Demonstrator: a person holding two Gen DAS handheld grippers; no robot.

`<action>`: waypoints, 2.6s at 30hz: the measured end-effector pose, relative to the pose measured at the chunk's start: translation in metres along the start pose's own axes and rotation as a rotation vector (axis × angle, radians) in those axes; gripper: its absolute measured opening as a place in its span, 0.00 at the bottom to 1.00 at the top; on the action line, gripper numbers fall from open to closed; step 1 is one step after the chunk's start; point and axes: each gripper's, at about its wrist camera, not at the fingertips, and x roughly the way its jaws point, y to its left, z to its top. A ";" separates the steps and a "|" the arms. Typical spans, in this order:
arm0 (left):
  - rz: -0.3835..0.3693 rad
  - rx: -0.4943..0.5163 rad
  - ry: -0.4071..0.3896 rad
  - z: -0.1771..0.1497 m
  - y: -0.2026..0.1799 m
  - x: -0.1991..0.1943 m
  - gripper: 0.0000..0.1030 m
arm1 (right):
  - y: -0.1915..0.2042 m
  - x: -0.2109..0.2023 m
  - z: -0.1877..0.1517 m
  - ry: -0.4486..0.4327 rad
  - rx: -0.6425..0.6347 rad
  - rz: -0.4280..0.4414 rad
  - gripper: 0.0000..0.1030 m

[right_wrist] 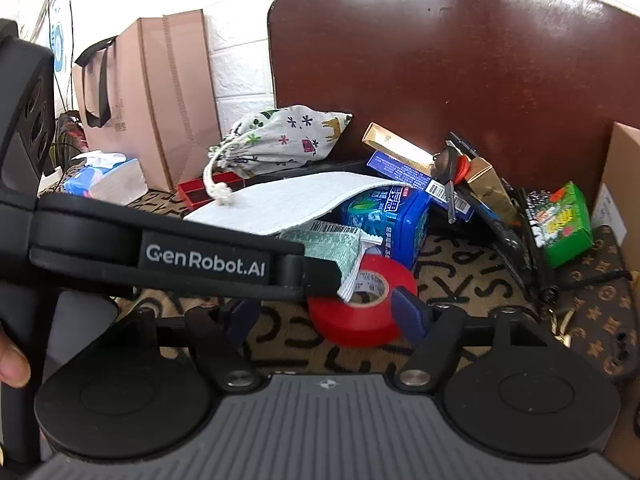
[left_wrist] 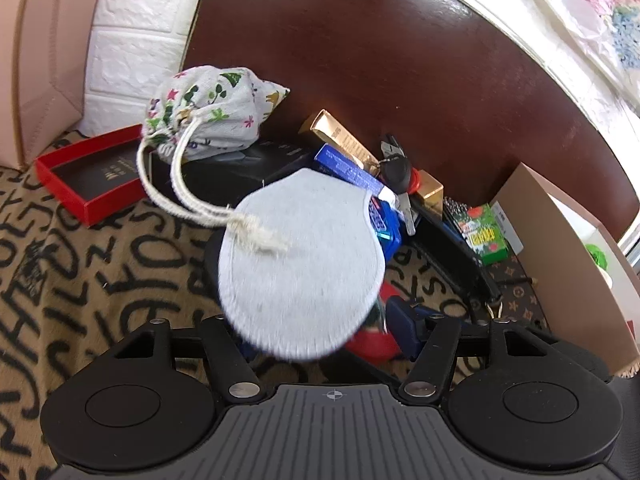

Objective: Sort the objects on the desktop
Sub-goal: 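Reach the left gripper to the green sachet packet and grasp it, then lift the green packet with the left gripper and carry it over the box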

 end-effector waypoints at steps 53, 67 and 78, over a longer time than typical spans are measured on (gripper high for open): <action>-0.085 0.201 0.223 -0.140 -0.108 -0.079 0.83 | -0.009 -0.158 -0.114 0.083 0.152 -0.025 0.70; -0.067 0.234 0.237 -0.138 -0.114 -0.075 0.63 | -0.001 -0.147 -0.109 0.108 0.098 -0.001 0.47; -0.132 0.299 0.094 -0.110 -0.169 -0.109 0.65 | -0.009 -0.192 -0.084 -0.006 0.062 -0.055 0.47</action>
